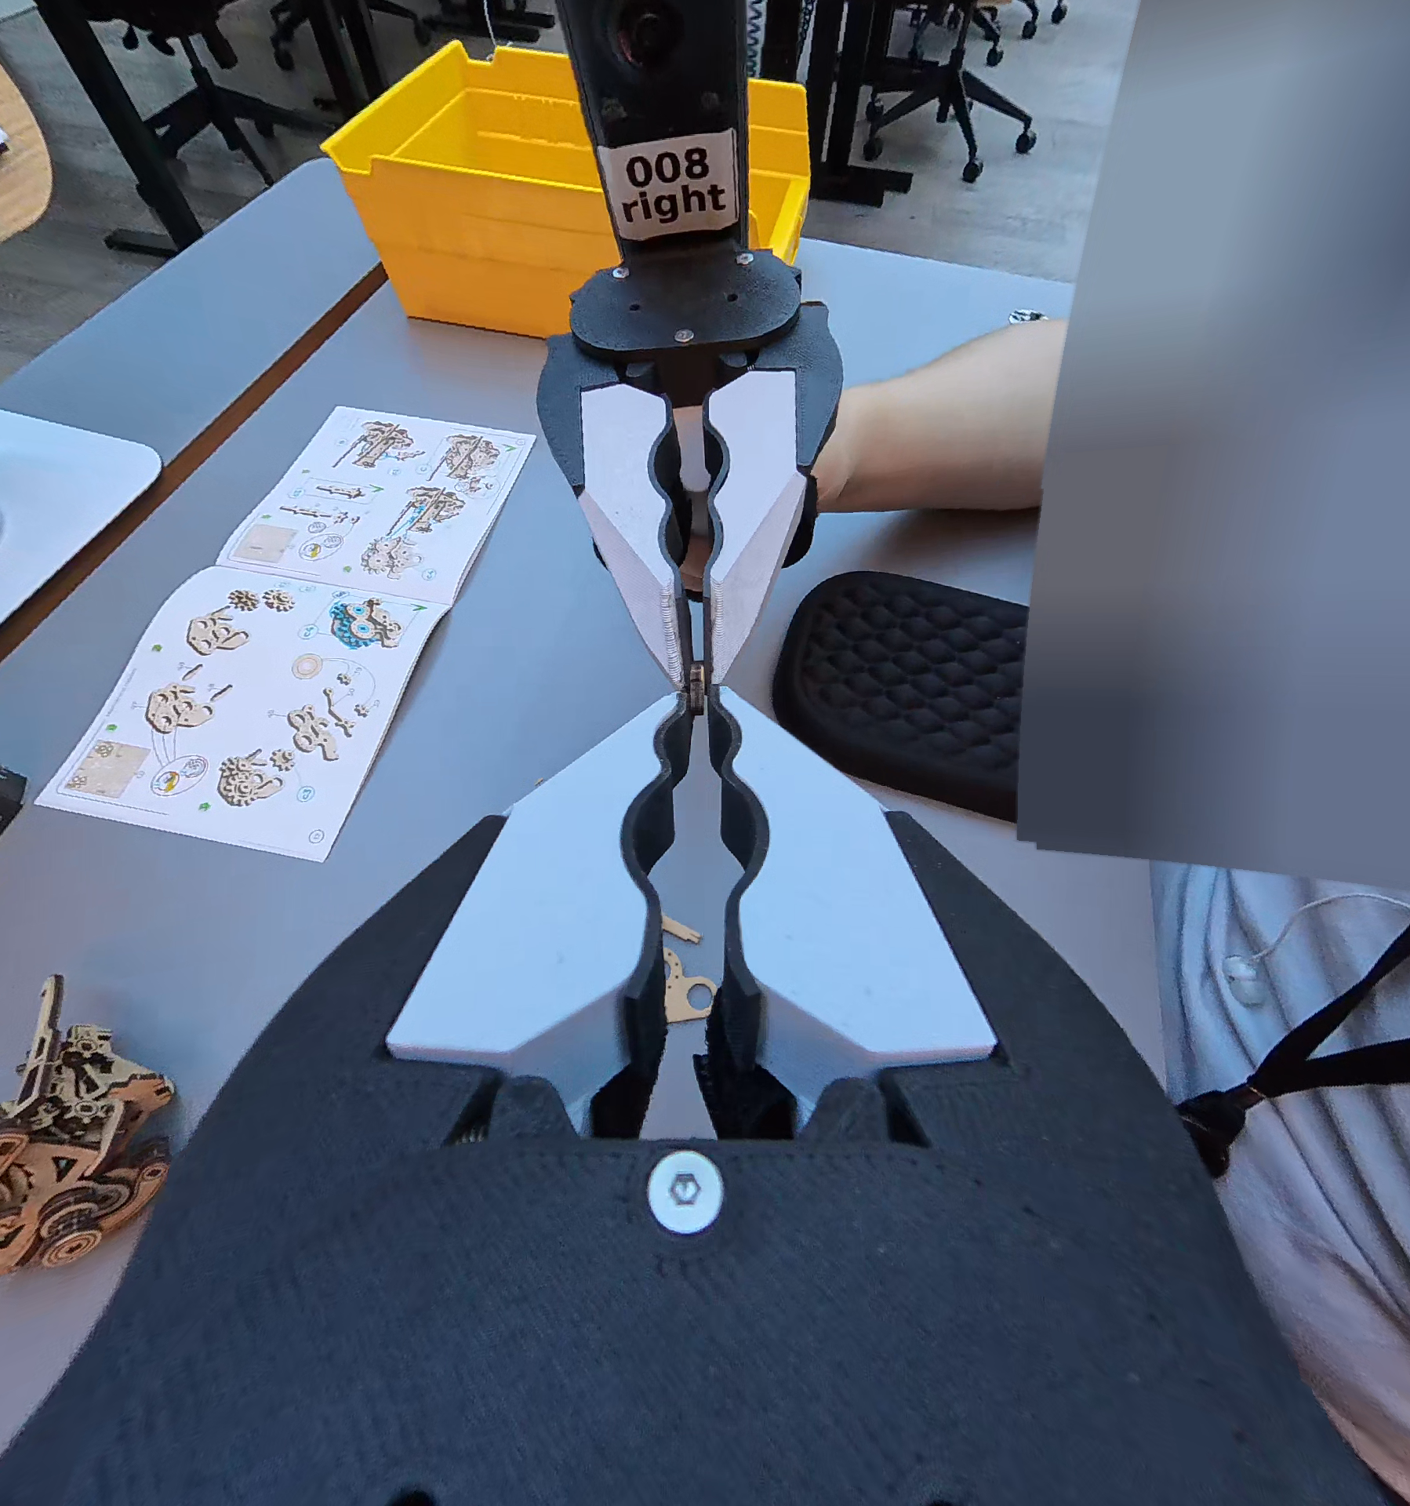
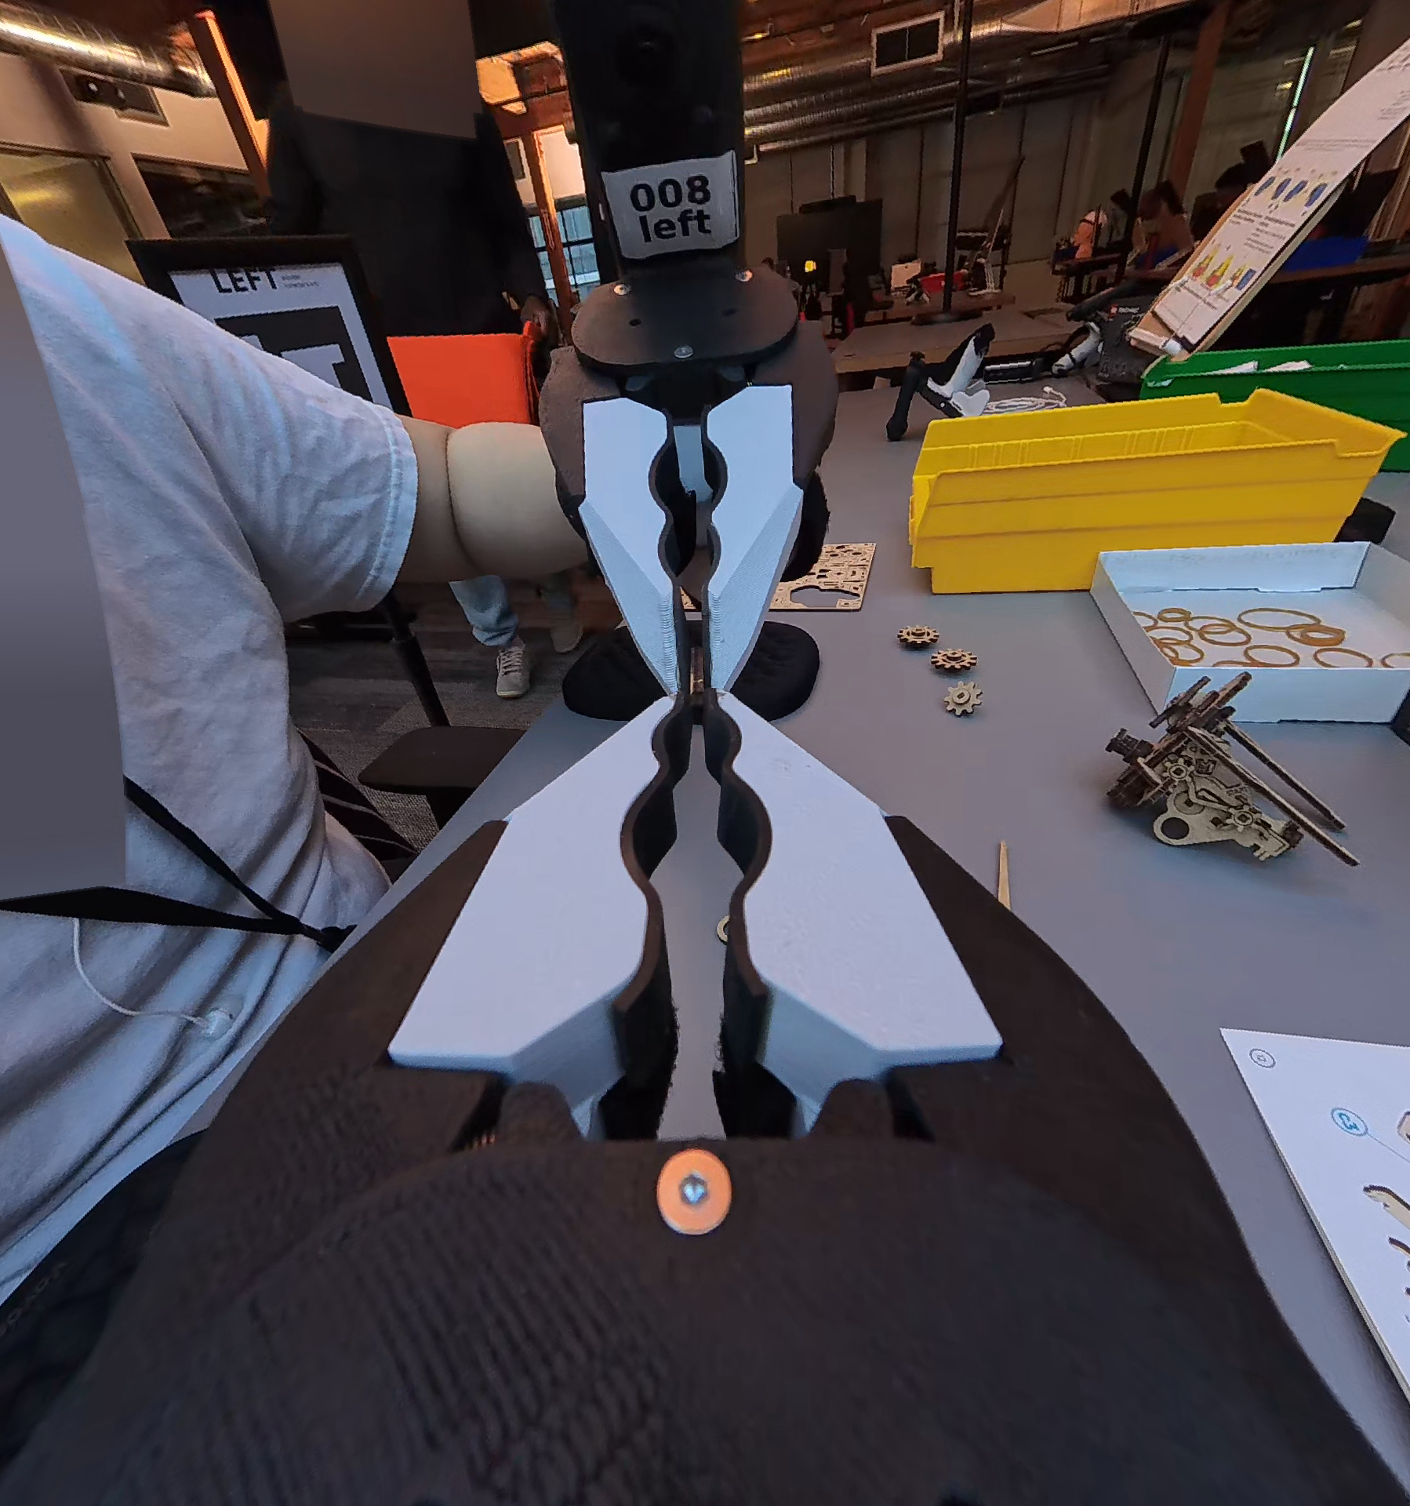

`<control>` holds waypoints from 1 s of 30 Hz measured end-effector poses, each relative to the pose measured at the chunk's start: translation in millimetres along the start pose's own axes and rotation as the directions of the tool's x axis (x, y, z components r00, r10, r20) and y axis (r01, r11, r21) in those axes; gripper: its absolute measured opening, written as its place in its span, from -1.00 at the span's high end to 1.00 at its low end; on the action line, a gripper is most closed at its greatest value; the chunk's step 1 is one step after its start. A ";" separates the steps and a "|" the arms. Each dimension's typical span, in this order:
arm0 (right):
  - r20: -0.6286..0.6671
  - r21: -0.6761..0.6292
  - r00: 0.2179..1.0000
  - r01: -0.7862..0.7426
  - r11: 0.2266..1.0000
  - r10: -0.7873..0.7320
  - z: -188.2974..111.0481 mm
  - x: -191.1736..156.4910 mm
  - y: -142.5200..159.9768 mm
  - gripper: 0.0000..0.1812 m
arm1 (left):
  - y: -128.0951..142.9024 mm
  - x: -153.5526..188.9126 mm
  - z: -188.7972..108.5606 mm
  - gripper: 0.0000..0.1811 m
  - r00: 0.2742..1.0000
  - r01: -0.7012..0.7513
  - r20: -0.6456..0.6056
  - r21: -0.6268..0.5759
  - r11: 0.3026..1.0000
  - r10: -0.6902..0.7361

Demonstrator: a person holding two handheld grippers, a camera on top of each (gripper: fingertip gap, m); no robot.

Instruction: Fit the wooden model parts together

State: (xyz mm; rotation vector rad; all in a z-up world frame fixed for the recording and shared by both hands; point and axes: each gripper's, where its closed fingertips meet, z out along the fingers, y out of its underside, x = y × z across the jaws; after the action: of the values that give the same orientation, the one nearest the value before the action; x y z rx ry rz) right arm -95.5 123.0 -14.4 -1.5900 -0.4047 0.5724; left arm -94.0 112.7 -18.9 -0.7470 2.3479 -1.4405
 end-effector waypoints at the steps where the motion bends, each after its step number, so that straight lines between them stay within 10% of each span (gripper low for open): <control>1: 0.000 0.005 1.000 -0.003 1.000 0.003 -0.6 0.2 -0.8 0.99 | -0.5 -0.4 -0.1 0.99 1.000 0.007 -0.002 0.005 1.000 -0.007; 30: 0.014 0.060 0.998 -0.068 0.996 0.067 -3.6 4.4 -4.5 0.99 | -10.3 -6.8 -3.6 0.99 0.997 0.078 -0.017 0.093 0.993 -0.076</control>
State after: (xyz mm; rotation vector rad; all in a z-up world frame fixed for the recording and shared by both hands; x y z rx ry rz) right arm -89.5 123.1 -10.4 -1.5473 -0.3407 0.6405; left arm -87.3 115.4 -8.3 -0.8131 2.2667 -1.5804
